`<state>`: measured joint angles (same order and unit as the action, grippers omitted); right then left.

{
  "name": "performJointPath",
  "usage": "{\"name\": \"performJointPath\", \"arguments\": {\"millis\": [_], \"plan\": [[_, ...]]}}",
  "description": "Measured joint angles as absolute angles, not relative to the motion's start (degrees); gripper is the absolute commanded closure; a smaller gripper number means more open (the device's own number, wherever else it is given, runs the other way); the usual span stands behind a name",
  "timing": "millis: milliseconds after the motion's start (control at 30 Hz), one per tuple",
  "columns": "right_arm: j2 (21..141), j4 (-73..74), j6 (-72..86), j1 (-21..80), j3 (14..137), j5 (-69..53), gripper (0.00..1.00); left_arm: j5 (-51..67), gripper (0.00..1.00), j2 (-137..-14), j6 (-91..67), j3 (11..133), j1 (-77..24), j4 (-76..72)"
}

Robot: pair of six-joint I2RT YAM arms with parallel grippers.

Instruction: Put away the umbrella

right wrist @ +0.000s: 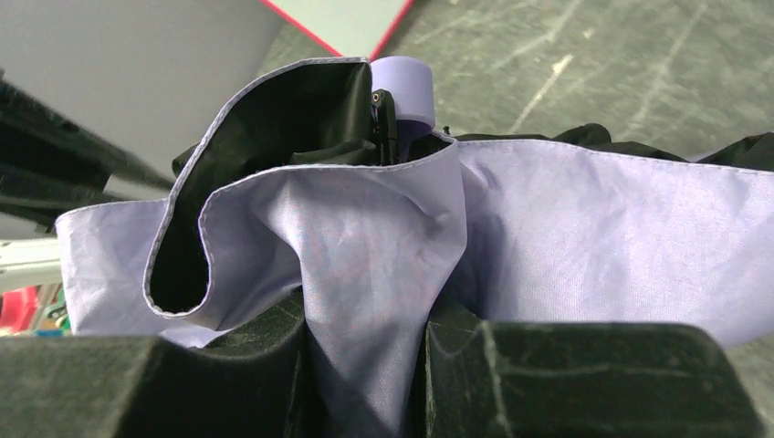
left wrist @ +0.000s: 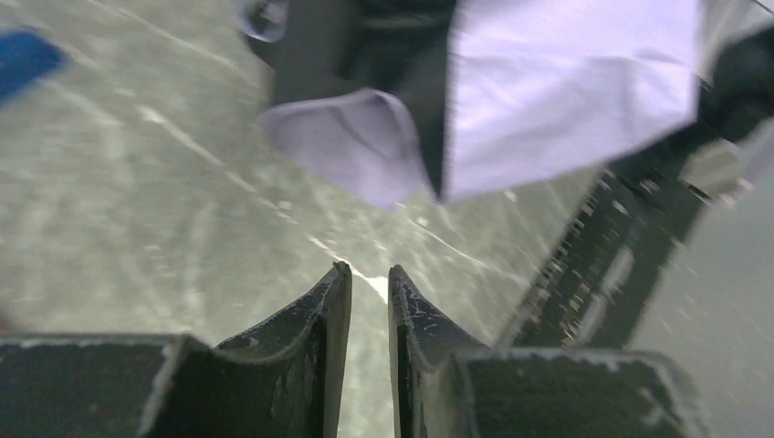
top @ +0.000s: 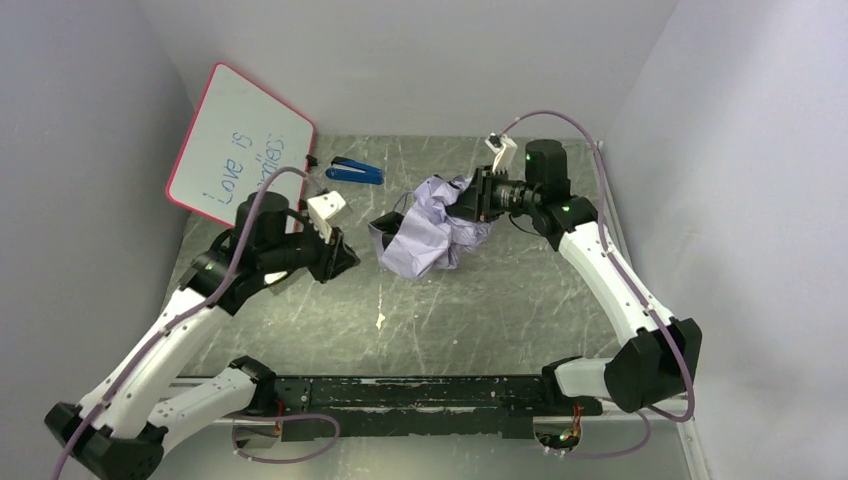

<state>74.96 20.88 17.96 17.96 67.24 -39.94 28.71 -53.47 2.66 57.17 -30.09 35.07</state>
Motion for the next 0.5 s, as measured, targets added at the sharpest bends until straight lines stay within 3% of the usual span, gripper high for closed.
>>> {"name": "performJointPath", "arguments": {"millis": [267, 500], "plan": [[73.1, 23.99, 21.15, 17.96, 75.24, -49.32, 1.0, 7.29, 0.74, -45.84, 1.72, 60.23, -30.09, 27.92], [68.2, 26.65, 26.55, 22.31, 75.64, -54.28, 1.0, 2.72, 0.75, -47.29, 2.26, 66.96, -30.09, 23.22]]}}
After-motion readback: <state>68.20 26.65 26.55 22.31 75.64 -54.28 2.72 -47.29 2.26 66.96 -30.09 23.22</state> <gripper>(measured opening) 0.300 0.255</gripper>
